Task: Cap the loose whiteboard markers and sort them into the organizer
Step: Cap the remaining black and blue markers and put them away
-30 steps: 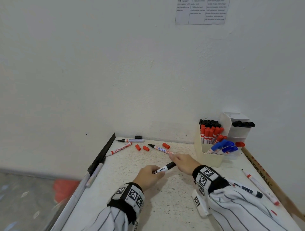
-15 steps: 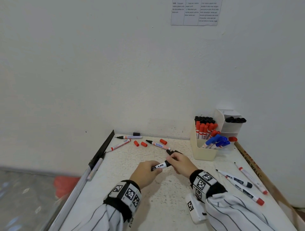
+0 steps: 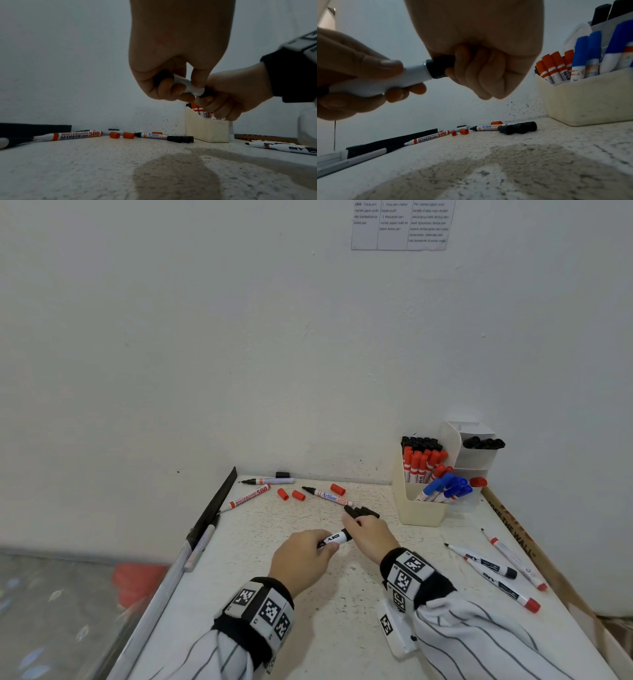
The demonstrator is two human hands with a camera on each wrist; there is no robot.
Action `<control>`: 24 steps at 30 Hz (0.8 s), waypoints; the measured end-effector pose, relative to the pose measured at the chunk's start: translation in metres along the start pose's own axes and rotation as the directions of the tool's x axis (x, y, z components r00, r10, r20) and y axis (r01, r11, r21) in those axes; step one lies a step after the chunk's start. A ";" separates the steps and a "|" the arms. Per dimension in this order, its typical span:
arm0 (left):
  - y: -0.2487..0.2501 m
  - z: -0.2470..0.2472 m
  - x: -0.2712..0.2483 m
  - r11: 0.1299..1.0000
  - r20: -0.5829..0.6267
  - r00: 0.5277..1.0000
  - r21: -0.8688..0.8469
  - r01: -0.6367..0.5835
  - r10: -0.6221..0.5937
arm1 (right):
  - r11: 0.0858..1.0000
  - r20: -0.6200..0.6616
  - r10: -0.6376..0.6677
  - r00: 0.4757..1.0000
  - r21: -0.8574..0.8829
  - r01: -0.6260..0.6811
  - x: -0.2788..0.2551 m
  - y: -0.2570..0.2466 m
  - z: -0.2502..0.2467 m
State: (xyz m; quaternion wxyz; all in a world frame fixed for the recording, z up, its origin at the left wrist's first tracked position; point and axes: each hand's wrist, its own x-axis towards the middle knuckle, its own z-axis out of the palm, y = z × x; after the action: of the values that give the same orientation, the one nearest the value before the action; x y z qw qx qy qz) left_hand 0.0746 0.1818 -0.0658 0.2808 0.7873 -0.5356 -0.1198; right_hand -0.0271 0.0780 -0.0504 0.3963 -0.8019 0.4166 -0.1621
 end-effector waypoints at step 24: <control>0.001 -0.035 -0.021 0.922 0.168 0.975 -0.336 0.194 -0.145 | 0.951 -0.029 -0.266 0.964 0.159 0.267 -0.015 -0.019 0.023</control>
State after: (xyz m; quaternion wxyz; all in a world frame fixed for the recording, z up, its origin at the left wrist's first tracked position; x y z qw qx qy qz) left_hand 0.0826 0.2115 -0.0391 0.3669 0.7578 -0.4537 -0.2919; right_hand -0.0121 0.1078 -0.0498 0.4329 -0.8155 0.2915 -0.2501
